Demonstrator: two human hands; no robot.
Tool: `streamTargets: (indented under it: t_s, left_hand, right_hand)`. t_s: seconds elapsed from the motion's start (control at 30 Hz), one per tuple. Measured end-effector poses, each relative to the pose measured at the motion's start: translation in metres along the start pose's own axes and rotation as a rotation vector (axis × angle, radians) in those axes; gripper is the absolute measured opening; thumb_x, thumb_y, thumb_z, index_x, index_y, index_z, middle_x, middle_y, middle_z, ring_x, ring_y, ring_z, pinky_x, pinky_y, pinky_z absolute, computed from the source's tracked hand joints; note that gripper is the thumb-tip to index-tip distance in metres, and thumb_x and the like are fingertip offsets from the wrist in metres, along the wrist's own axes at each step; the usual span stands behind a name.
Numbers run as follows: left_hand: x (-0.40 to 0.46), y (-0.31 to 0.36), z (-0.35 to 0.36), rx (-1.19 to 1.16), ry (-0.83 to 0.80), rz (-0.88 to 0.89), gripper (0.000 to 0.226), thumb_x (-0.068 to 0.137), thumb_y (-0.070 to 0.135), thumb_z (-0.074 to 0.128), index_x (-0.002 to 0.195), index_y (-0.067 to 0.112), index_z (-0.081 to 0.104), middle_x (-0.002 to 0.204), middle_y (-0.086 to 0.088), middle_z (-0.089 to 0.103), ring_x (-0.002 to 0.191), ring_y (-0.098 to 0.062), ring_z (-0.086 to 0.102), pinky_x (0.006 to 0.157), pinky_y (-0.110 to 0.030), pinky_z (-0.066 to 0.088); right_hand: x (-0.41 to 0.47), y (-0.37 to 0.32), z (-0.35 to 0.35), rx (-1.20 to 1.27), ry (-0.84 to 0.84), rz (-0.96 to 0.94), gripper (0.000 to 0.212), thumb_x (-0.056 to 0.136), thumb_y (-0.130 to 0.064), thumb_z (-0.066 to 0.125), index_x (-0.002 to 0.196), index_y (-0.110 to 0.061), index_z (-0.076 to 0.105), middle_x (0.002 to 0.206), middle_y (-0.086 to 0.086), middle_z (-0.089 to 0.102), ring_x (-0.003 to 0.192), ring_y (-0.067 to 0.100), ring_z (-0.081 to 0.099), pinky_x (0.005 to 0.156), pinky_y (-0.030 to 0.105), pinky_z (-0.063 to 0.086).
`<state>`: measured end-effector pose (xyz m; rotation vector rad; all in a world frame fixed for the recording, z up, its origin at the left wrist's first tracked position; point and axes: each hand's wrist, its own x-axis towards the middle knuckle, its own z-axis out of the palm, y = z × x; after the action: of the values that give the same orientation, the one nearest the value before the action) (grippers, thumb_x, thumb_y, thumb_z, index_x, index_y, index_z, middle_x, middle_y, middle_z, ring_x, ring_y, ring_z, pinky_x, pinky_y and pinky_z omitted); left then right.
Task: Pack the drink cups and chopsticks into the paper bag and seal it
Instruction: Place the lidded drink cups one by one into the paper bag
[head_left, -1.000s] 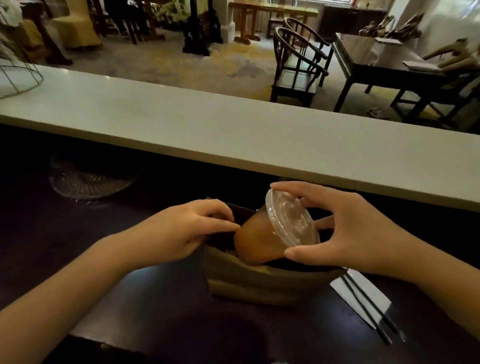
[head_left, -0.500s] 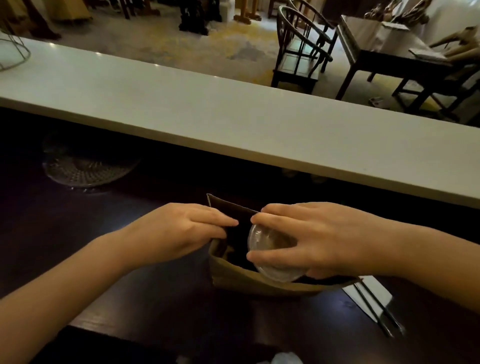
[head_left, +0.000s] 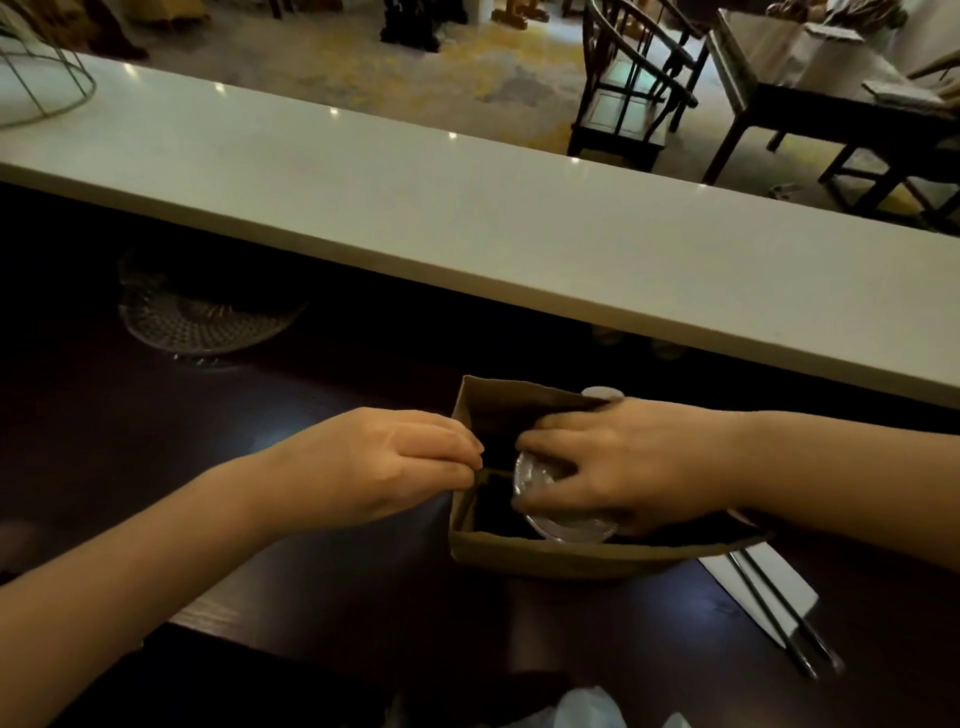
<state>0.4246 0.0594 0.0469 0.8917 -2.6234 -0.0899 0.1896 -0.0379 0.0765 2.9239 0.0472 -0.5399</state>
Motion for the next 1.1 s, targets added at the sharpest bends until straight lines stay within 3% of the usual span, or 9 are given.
streamTargets:
  t_s: [0.1,0.2,0.4,0.7,0.9,1.03,1.1]
  left_hand:
    - [-0.003,-0.001,0.002,0.01,0.018,0.018,0.018,0.087,0.009,0.057,0.097,0.003,0.07,0.103,-0.011,0.071,0.103,-0.021,0.066,0.083,-0.031,0.056]
    - [-0.008,-0.003,0.0,-0.021,0.04,0.006,0.018,0.087,0.009,0.057,0.095,0.001,0.071,0.1,-0.012,0.072,0.101,-0.022,0.066,0.08,-0.034,0.058]
    - [-0.018,-0.005,0.002,-0.053,0.053,-0.024,0.019,0.089,0.008,0.055,0.099,0.0,0.07,0.103,-0.013,0.071,0.104,-0.022,0.065,0.081,-0.034,0.057]
    - [-0.02,-0.01,0.005,-0.049,0.07,-0.035,0.016,0.088,0.006,0.059,0.097,0.001,0.07,0.102,-0.012,0.071,0.103,-0.021,0.065,0.08,-0.034,0.057]
    - [-0.02,-0.012,0.004,-0.026,0.083,-0.036,0.014,0.088,0.008,0.061,0.095,0.001,0.071,0.1,-0.01,0.072,0.103,-0.02,0.065,0.081,-0.032,0.056]
    - [-0.021,-0.016,0.001,0.014,0.077,-0.027,0.014,0.086,0.007,0.063,0.096,0.002,0.071,0.1,-0.011,0.072,0.102,-0.02,0.066,0.079,-0.033,0.057]
    - [-0.019,-0.016,0.0,0.015,0.07,-0.02,0.015,0.086,0.008,0.063,0.097,0.002,0.071,0.101,-0.011,0.071,0.103,-0.02,0.065,0.079,-0.034,0.057]
  right_hand:
    - [0.037,0.001,0.02,0.158,-0.119,0.135,0.071,0.077,-0.029,0.065,0.138,-0.026,0.029,0.134,0.014,0.04,0.118,0.032,0.043,0.092,0.041,0.045]
    - [0.063,0.0,0.052,0.236,-0.183,0.16,0.075,0.078,-0.026,0.066,0.141,-0.026,0.025,0.143,0.015,0.032,0.126,0.033,0.036,0.097,0.041,0.039]
    - [0.082,0.004,0.091,0.179,-0.063,0.043,0.066,0.082,-0.022,0.063,0.139,-0.022,0.029,0.15,0.017,0.024,0.138,0.035,0.021,0.108,0.048,0.034]
    - [0.097,0.003,0.104,0.187,-0.137,0.087,0.063,0.084,-0.027,0.06,0.139,-0.026,0.028,0.153,0.013,0.017,0.139,0.035,0.018,0.106,0.049,0.035]
    - [0.088,-0.004,0.096,0.315,-0.28,0.313,0.094,0.081,-0.038,0.061,0.143,-0.032,-0.01,0.156,0.011,0.003,0.139,0.034,0.017,0.106,0.051,0.033]
    - [0.061,-0.008,0.095,0.387,-0.503,0.567,0.092,0.083,-0.045,0.057,0.144,-0.029,-0.011,0.15,0.017,0.023,0.135,0.037,0.027,0.107,0.05,0.032]
    - [0.049,-0.011,0.098,0.351,-0.663,0.664,0.085,0.086,-0.051,0.049,0.144,-0.028,-0.01,0.15,0.016,0.022,0.135,0.036,0.027,0.108,0.048,0.03]
